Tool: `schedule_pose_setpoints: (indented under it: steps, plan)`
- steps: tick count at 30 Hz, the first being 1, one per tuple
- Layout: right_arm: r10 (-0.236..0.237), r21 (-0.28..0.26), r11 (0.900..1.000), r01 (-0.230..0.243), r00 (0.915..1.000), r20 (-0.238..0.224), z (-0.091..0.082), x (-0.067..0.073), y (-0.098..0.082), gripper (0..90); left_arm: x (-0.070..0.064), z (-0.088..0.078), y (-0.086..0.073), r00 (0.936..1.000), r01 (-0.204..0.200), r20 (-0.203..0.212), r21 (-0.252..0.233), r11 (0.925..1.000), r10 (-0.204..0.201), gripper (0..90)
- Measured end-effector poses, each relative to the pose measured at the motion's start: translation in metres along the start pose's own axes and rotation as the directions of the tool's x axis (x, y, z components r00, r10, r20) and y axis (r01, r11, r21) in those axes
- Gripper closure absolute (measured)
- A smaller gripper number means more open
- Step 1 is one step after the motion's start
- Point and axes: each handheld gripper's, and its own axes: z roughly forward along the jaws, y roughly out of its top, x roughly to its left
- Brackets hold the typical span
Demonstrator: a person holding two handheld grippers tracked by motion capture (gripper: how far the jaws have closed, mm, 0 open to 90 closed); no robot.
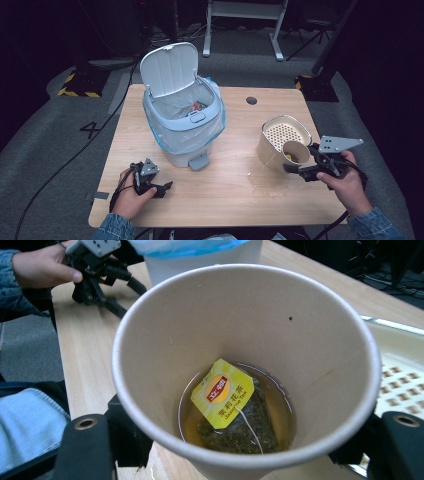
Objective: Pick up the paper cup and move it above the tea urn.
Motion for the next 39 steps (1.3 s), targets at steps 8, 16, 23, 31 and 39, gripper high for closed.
schedule_pose_setpoints:
  steps: [8, 16, 23, 31, 39]
  plan:
    - [0.000, -0.018, 1.000, 0.000, 0.9994, 0.036, -0.012, -0.015, 0.015, 29.5, 0.001, 0.001, 0.002, 1.0000, -0.006, -0.003, 0.001, 1.0000, 0.006, 14.5]
    - [0.000, -0.028, 1.000, 0.002, 0.9965, 0.084, -0.021, -0.036, 0.029, 29.4, 0.001, 0.001, 0.002, 1.0000, -0.004, -0.002, 0.001, 1.0000, 0.004, 14.5]
    - [0.010, -0.034, 0.999, -0.007, 0.9948, 0.101, -0.023, -0.058, 0.039, 29.3, 0.001, 0.001, 0.002, 1.0000, -0.002, 0.001, 0.002, 1.0000, 0.002, 14.5]
    - [0.029, -0.049, 0.999, -0.022, 0.9894, 0.143, -0.014, -0.079, 0.042, 29.3, 0.001, 0.001, 0.002, 1.0000, -0.007, -0.003, 0.001, 1.0000, 0.007, 14.6]
    - [0.067, -0.034, 0.997, -0.062, 0.9858, 0.154, 0.001, -0.106, 0.044, 29.4, 0.001, 0.001, 0.002, 1.0000, -0.006, -0.001, 0.003, 1.0000, 0.006, 14.6]
